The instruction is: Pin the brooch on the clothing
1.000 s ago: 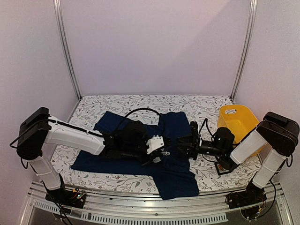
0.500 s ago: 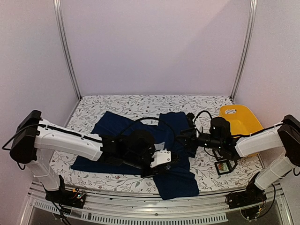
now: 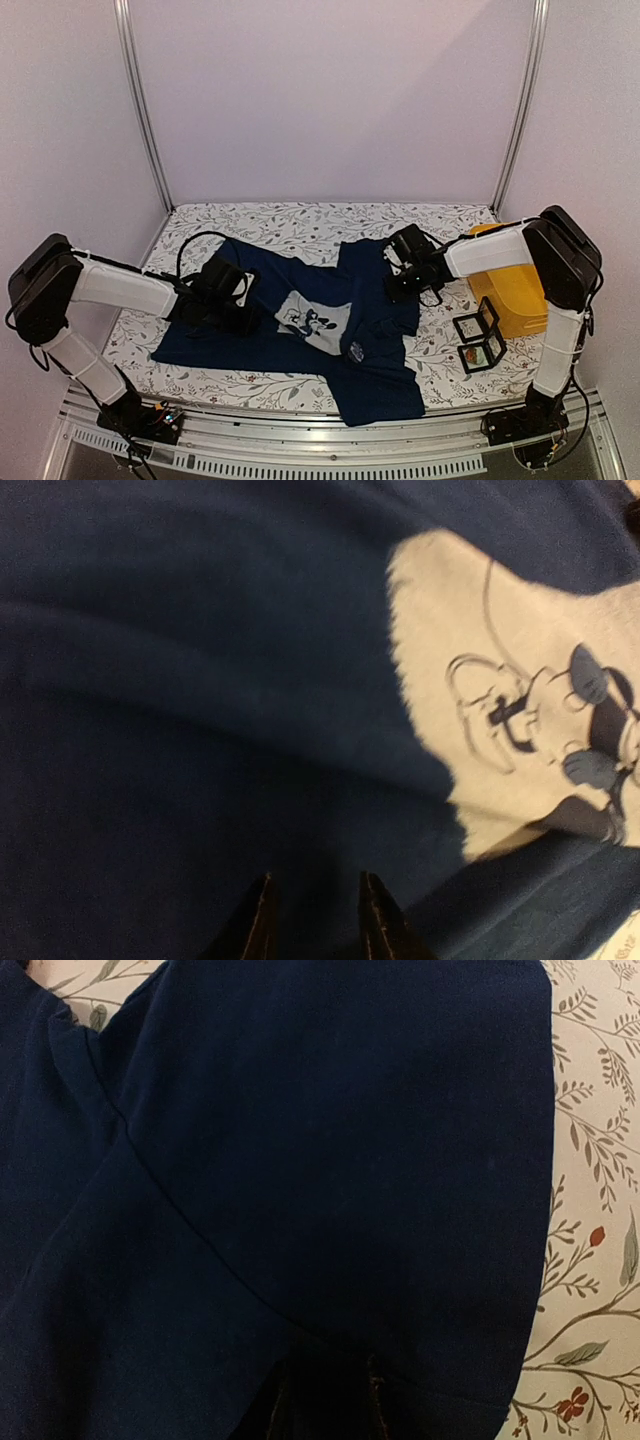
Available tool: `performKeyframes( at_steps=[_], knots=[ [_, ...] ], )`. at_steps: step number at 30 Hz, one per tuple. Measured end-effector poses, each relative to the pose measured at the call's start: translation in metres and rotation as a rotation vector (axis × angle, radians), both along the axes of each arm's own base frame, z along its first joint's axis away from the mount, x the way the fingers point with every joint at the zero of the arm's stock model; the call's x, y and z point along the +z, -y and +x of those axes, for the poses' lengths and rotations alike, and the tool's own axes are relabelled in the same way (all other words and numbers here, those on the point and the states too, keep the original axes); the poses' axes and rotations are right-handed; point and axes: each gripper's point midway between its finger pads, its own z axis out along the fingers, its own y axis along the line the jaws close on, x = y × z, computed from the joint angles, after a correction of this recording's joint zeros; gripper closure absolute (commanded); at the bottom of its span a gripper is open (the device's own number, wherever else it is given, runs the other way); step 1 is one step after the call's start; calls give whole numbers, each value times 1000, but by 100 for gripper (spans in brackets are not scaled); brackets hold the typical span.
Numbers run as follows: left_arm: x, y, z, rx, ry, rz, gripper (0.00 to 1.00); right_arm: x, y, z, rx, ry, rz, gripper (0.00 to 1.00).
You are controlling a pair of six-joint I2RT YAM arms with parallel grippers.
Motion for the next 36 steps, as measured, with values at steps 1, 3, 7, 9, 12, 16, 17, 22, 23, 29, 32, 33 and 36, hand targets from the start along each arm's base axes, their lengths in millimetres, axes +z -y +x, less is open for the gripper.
performKeyframes(
  at_steps=[1, 3, 7, 9, 12, 16, 17, 22, 23, 29, 32, 33, 36],
  knots=[
    [-10, -9, -7, 25, -31, 13, 71, -1, 0, 5, -7, -8, -22, 77],
    [-14, -22, -10, 93, -44, -11, 71, -3, 0, 18, -23, -12, -61, 76],
    [-16, -51, 0, 233, -40, -68, 70, -1, 5, 60, -66, -8, -126, 74],
    [-15, -60, 6, 281, -31, -105, 69, 0, 12, 90, -92, -5, -152, 74],
    [-14, -66, 12, 320, -24, -135, 69, 1, 23, 135, -125, 14, -167, 74],
    [-15, -68, 24, 340, -12, -146, 69, 3, 30, 180, -118, 45, -182, 73],
    [-14, -68, 28, 344, -8, -149, 69, 3, 29, 188, -109, 52, -184, 73],
    [-14, -68, 35, 351, -3, -150, 69, 5, 18, 200, -41, 65, -184, 71],
    [-14, -69, 35, 351, -3, -149, 68, 5, 16, 199, -26, 62, -178, 71],
    [-1, -74, 32, 358, 17, -141, 66, 26, 7, 176, 31, 45, -149, 68],
    [26, -76, 36, 358, 89, -166, 61, 62, 3, 140, 51, 56, -127, 67],
    [37, -75, 37, 357, 121, -178, 59, 75, 4, 127, 51, 61, -118, 67],
    [71, -73, 38, 346, 224, -211, 52, 115, 9, 79, 32, 69, -76, 67]
  ],
)
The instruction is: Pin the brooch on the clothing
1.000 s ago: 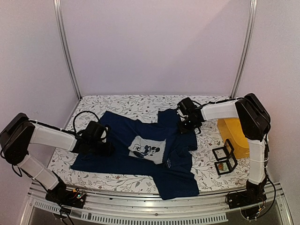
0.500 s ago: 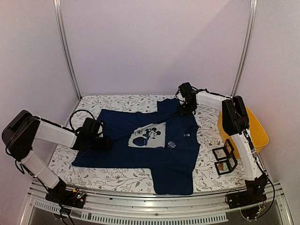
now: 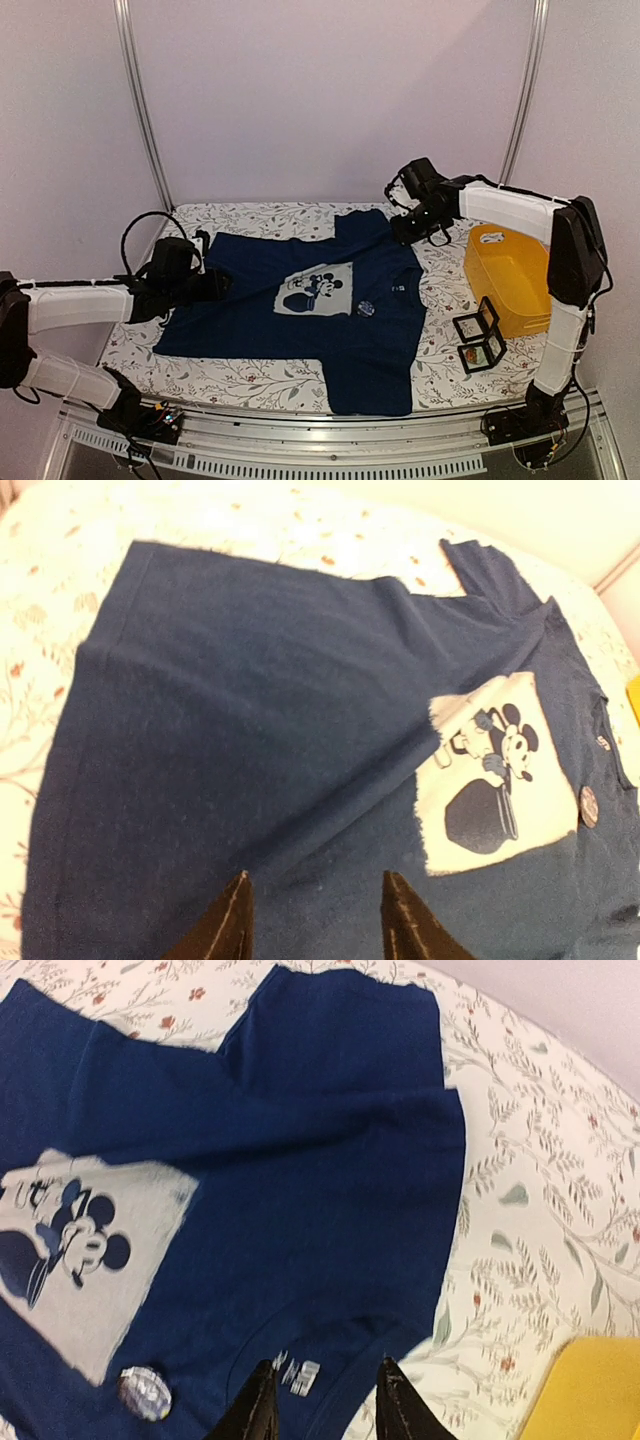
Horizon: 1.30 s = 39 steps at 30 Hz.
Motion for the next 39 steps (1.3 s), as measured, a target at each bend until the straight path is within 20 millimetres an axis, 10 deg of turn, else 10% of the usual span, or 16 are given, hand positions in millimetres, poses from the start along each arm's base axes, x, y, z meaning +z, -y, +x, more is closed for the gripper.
performKeyframes(
  at_steps=[4, 11, 18, 39],
  knots=[
    [25, 14, -7, -45, 92, 3, 46, 4, 20, -68, -70, -66, 19, 67],
    [21, 36, -14, -113, 109, 41, 46, -70, 79, -183, -254, -351, -264, 66],
    [6, 49, -20, -166, 81, 84, 46, -84, 110, -250, -360, -404, -488, 68],
    [10, 52, -19, -185, 96, 83, 46, -87, 130, -271, -386, -304, -768, 77]
  ],
)
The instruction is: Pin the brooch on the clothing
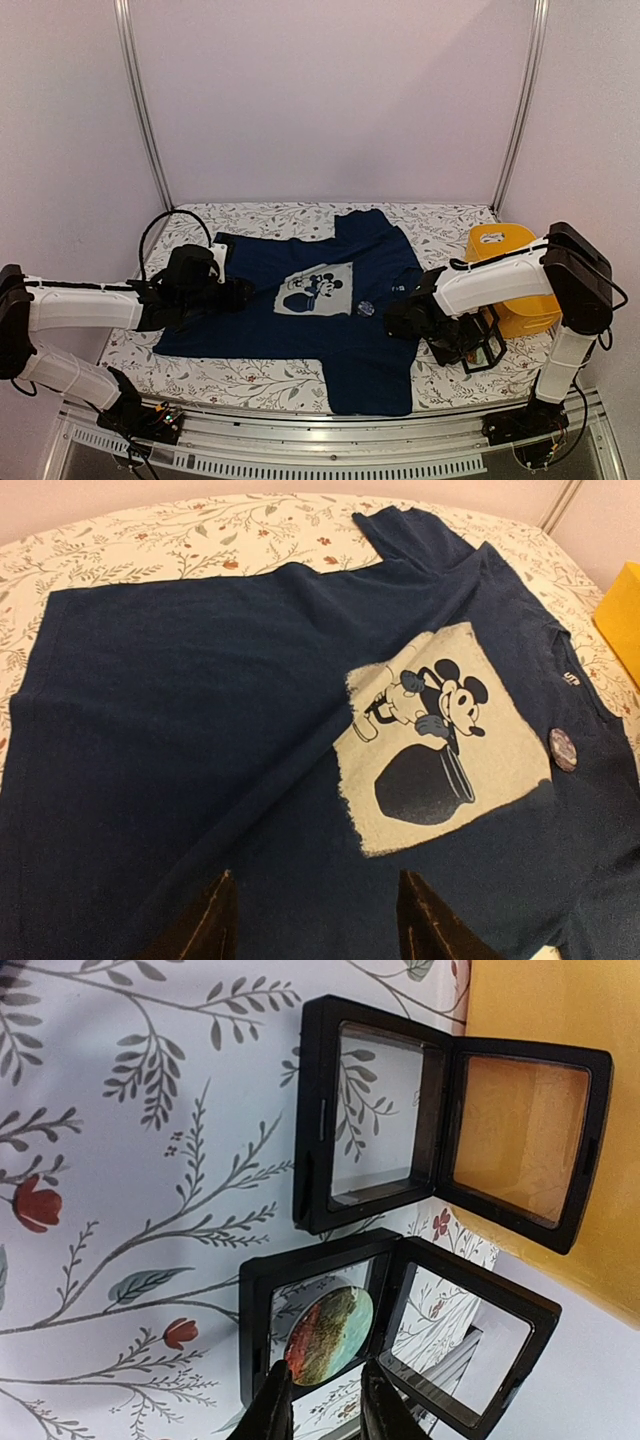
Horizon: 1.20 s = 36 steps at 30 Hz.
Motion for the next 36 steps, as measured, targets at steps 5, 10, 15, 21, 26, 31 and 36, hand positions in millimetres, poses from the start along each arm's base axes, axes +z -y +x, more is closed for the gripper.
performKeyframes(
  at_steps=[5, 10, 15, 21, 26, 31, 36],
  knots=[
    [0, 0, 0, 0, -1, 1, 46, -11, 5, -4, 14, -28, -22, 77],
    [-3, 0, 1, 0, -6, 6, 46, -18, 11, -7, 29, -54, -52, 78],
    [-5, 1, 0, -5, -11, 10, 46, -21, 14, -8, 36, -66, -69, 75],
    [-5, 3, 0, -18, -10, 17, 46, -20, 14, -9, 48, -80, -77, 68],
    [-6, 5, 1, -29, -15, 16, 46, -20, 13, -10, 76, -81, -95, 70],
    [-6, 6, 1, -30, -13, 15, 46, -20, 14, -9, 79, -66, -129, 77],
    [-6, 6, 1, -34, -13, 16, 46, -17, 13, -6, 47, -18, -128, 78]
  ],
)
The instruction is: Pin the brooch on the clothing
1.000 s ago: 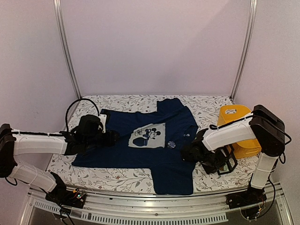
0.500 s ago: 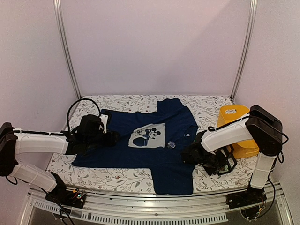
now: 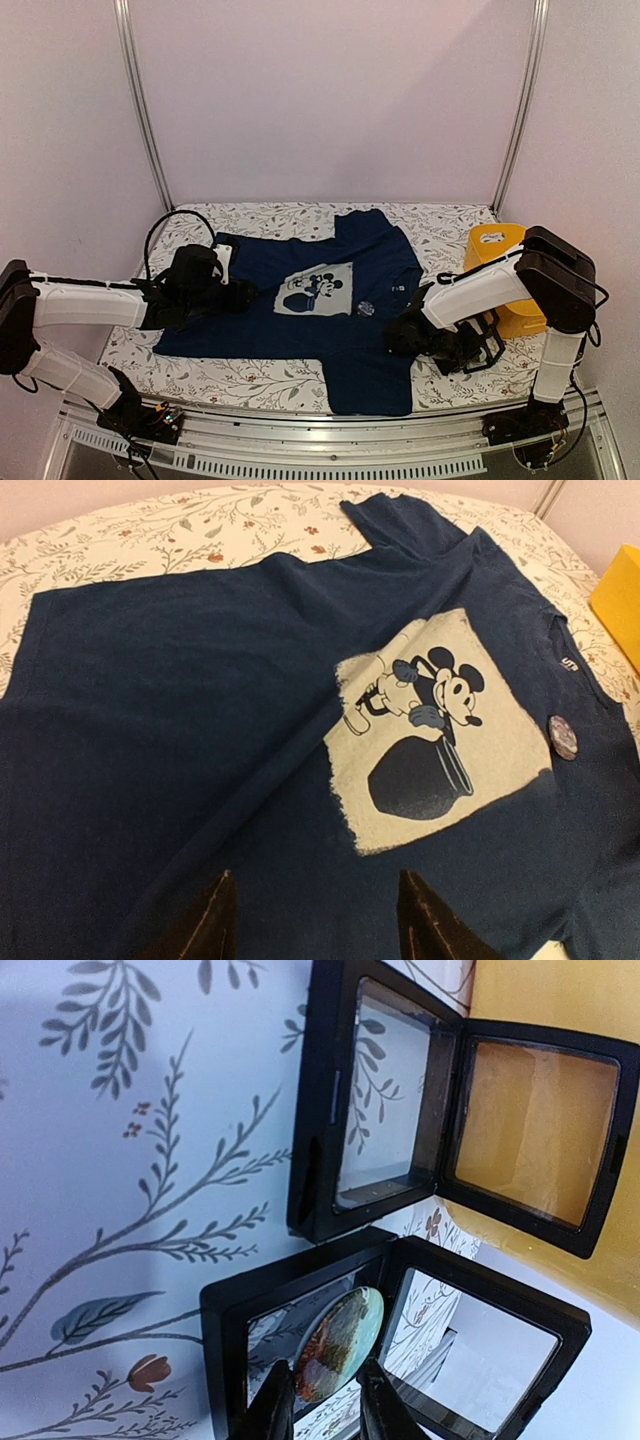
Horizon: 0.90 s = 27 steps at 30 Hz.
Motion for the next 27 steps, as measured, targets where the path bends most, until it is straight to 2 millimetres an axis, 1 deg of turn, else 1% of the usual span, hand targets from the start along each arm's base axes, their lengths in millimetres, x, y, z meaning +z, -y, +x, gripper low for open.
performKeyframes(
  at_steps=[11, 19, 23, 27],
  knots=[
    [3, 4, 1, -19, 13, -9, 46, 8, 7, 0, -25, 44, -35, 81],
    [4, 6, 1, -29, 18, -11, 46, 10, 8, -1, -28, 53, -49, 84],
    [3, 6, 1, -33, 15, -9, 46, 4, 11, -3, -23, 31, -84, 90],
    [2, 7, 0, -38, 15, -9, 46, 1, 13, -4, -23, 23, -100, 100]
  ],
)
